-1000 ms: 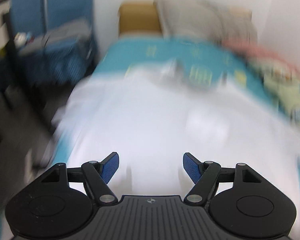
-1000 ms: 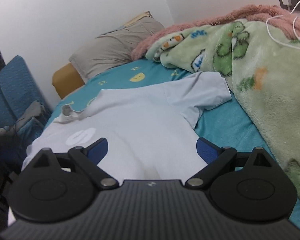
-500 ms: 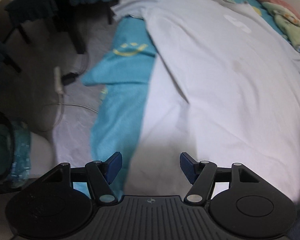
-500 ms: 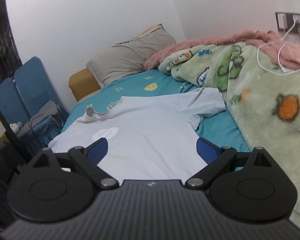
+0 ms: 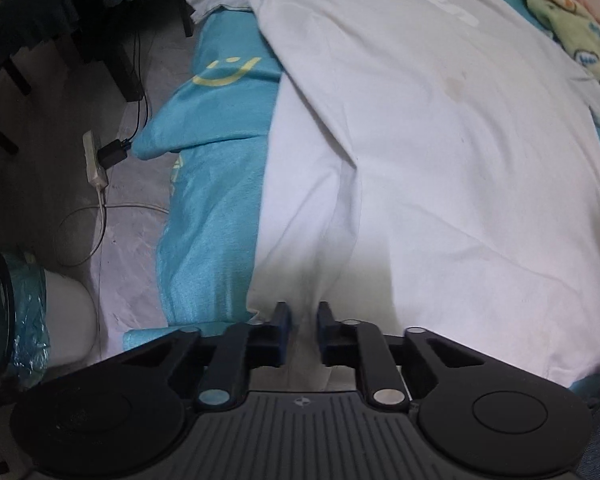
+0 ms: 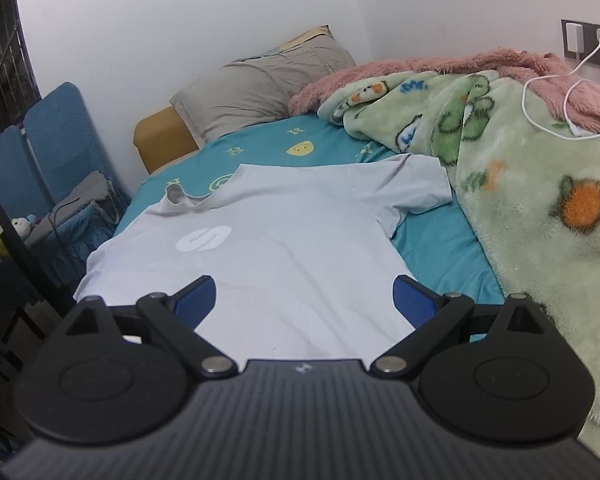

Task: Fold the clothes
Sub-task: 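Grasp the white T-shirt's side edge with the left gripper and pull it flat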

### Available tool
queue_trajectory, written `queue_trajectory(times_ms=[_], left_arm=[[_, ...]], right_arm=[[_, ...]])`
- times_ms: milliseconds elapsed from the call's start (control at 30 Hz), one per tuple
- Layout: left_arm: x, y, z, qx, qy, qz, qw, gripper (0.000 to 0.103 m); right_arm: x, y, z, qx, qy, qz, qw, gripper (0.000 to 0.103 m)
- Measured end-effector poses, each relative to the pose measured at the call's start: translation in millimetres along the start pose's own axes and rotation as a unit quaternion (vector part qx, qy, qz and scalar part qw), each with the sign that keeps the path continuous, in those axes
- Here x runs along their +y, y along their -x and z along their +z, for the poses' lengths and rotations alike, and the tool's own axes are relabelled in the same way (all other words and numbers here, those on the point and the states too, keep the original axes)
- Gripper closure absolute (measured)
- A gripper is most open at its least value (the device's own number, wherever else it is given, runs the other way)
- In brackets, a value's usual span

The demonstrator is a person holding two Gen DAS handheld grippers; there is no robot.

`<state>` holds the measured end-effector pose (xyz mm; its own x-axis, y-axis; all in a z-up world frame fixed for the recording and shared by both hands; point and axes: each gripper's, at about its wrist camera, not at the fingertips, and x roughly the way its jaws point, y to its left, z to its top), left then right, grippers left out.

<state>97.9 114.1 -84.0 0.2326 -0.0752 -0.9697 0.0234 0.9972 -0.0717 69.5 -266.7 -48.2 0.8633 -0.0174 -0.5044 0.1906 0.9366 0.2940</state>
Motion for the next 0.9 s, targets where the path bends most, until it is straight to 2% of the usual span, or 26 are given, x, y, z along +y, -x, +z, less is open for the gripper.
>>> queue_trajectory(times_ms=[133,233,367,400,467,500,567,633,700,767,833,900], left_arm=[[12,25,3,-0.015,-0.008,0.019,0.9997,0.100],[31,35,8,-0.001,0.021,0.055,0.9982,0.100],[43,25,6,0.051,0.044,0.114,0.9912,0.100],[42,26,6,0.052,0.043,0.119,0.9906,0.100],[37,33,7,0.036,0.034,0.115,0.9921,0.092],[34,36,9,0.026,0.028,0.111,0.9931,0.085],[22,45,10,-0.008,0.004,0.101,0.9948,0.077],[8,56,11,-0.054,-0.014,0.088,0.9946,0.059],[-5,70,11,-0.107,-0.020,0.068,0.9917,0.051],[-23,87,12,-0.175,-0.022,0.058,0.9826,0.047],[-41,103,13,-0.238,-0.026,0.045,0.9698,0.031],[-60,116,15,-0.289,-0.030,0.022,0.9567,0.027]], right_arm=[[1,-2,1,0.001,-0.005,0.007,1.000,0.006],[2,-3,3,-0.002,-0.005,0.013,1.000,0.006],[5,-2,4,-0.008,0.002,0.017,1.000,0.006],[5,-1,4,-0.009,0.004,0.018,1.000,0.006],[7,1,5,-0.012,0.008,0.020,1.000,0.006],[7,1,5,-0.013,0.010,0.020,1.000,0.006],[9,3,5,-0.016,0.014,0.022,1.000,0.006],[11,4,6,-0.020,0.017,0.024,0.999,0.006],[13,5,6,-0.021,0.021,0.027,0.999,0.006],[14,6,6,-0.023,0.025,0.029,0.999,0.006],[16,7,7,-0.026,0.028,0.031,0.999,0.006],[17,9,8,-0.032,0.031,0.034,0.998,0.006]])
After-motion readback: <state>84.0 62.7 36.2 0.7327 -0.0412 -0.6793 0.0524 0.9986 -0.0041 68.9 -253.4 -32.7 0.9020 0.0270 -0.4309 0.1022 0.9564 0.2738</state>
